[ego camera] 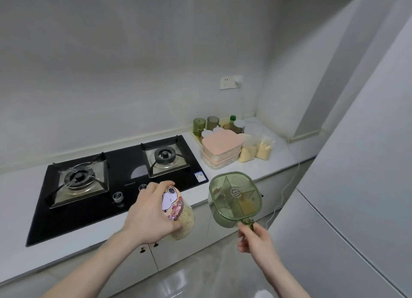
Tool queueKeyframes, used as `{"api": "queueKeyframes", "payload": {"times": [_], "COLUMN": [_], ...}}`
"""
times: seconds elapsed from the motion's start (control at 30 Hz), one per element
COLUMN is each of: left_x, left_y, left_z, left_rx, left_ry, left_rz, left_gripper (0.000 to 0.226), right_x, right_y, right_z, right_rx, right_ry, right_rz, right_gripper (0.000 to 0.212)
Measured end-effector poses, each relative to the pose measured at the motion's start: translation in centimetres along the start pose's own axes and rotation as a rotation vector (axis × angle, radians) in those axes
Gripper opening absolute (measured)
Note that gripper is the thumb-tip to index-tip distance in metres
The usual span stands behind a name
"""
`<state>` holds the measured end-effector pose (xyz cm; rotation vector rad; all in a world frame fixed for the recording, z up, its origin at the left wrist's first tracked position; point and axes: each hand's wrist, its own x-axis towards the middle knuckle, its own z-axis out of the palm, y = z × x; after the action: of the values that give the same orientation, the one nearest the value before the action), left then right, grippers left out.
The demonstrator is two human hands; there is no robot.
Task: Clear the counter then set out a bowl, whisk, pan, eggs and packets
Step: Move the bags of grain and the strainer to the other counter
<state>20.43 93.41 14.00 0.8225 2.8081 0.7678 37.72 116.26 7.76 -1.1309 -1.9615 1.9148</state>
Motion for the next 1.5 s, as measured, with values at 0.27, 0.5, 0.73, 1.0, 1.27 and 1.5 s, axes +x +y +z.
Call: {"api": "queueKeyframes", "payload": {"times": [0.27, 0.5, 0.73, 1.0, 1.27, 1.5], "left_x": [11.4, 19.6, 28.3, 36.9, 41.8, 44.1], "left_y": [1.8, 5.8, 11.6, 17.5, 20.6, 21.3], "left_z": [2.9, 7.0, 13.0, 20.0, 25.0, 27.5], "left_rx": [0.033, 0.103, 0.206, 0.294, 0.359, 0.428], "left_ry": [-0.127, -0.238, -0.304, -0.356, -0.383, -0.408], "left_rz": [0.133, 0.234, 0.285, 0.232, 0.206, 0.247], "left_gripper": [0.096, 0.096, 0.090, 0.085, 0.081, 0.084], "right_x": [6.5, 12.8, 23.0, 34.3, 42.8, 47.4], "right_y": [-2.0, -3.8, -5.2, -8.3, -9.6, -9.1], "right_z": [-1.7, -5.6, -10.9, -16.7, -20.1, -20.4], "right_rx": [0.106, 0.150, 0.211, 0.192, 0.210, 0.244], "right_ry": [0.111, 0.181, 0.237, 0.265, 0.286, 0.371], "right_rz": [0.028, 0.019, 0.043, 0.059, 0.092, 0.149], "right_gripper": [0.023, 0.021, 0.017, 0.020, 0.013, 0.018]}}
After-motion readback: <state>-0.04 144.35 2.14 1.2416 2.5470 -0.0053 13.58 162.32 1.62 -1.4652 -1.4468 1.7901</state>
